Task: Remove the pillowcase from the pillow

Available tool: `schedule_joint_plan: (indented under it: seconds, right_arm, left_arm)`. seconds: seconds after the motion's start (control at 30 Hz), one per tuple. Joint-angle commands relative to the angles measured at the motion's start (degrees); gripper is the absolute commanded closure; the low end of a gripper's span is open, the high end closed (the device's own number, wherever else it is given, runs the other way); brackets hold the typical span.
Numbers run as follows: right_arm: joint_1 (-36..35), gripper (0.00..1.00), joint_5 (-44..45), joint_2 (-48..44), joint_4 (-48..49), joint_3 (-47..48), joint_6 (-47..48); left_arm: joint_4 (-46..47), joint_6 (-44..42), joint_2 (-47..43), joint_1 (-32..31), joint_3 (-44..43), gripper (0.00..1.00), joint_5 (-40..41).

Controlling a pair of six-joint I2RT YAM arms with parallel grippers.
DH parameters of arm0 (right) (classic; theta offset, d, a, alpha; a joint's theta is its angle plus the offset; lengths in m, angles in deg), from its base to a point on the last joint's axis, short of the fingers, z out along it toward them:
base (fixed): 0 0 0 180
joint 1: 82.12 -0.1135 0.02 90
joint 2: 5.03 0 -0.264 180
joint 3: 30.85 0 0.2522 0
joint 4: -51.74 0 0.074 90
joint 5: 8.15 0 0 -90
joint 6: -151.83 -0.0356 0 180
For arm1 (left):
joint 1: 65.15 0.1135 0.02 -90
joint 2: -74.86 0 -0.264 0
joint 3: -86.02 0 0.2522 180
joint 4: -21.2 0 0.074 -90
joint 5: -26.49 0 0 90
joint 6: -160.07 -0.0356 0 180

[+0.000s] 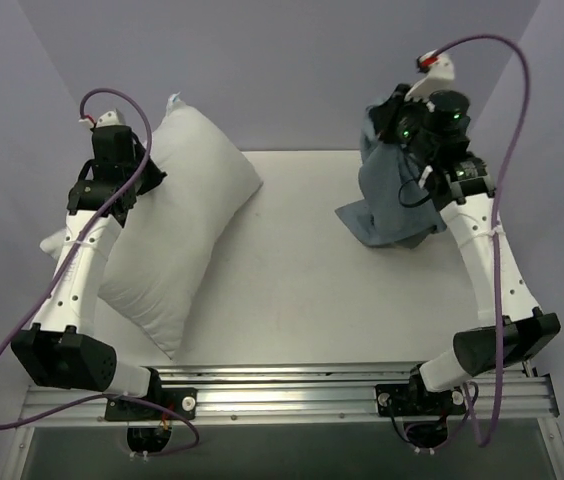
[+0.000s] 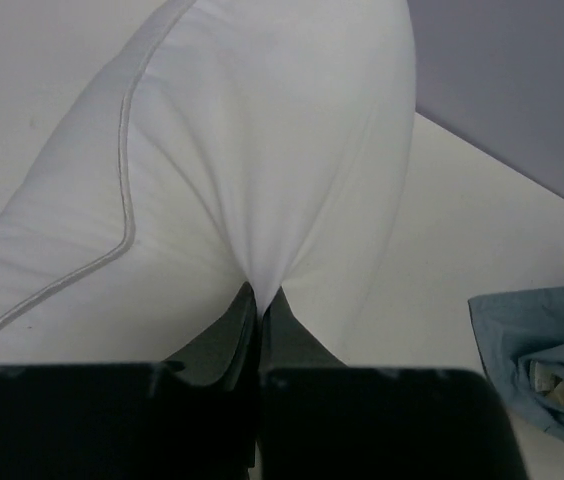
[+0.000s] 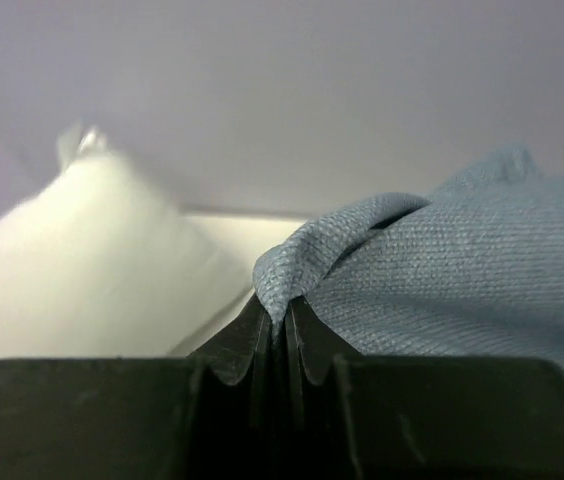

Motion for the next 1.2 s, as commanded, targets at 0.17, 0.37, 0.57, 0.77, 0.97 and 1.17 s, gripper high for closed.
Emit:
schedule_joint_plan:
  seconds: [0.17,0.37,0.57,0.77,0.97,1.17]
  right_arm:
    - [-14.64,1.0,-3.99,-3.67,14.35,-34.8,-5.86]
    - [-24.83,1.0,-1.0,-1.29,17.6,-52.71,-11.31]
    - [-28.27,0.73,1.46,-0.4,15.59,-57.5,-12.72]
    - [-28.71,0.24,6.73,-5.23,4.98,-49.34,-8.86]
    - [-27.58,0.0,22.69,-9.19,-7.17,-34.31,-5.34]
    - [-14.17,0.0,29.41,-12.79,-15.97,-20.08,-5.6]
  left_arm:
    - [15.4,4.09,-3.32,0.48,15.87,0.97,-5.64]
    - [13.91,3.92,-9.73,0.57,28.96,0.83,-6.62]
    - [10.49,2.51,-17.11,0.84,34.87,0.34,-7.59]
    - [1.0,-1.79,-25.02,0.92,27.16,0.06,-5.84]
    - [-8.23,-5.57,-30.31,1.01,16.34,0.06,-2.32]
    - [-15.79,-9.44,-31.89,0.92,3.77,0.06,0.31]
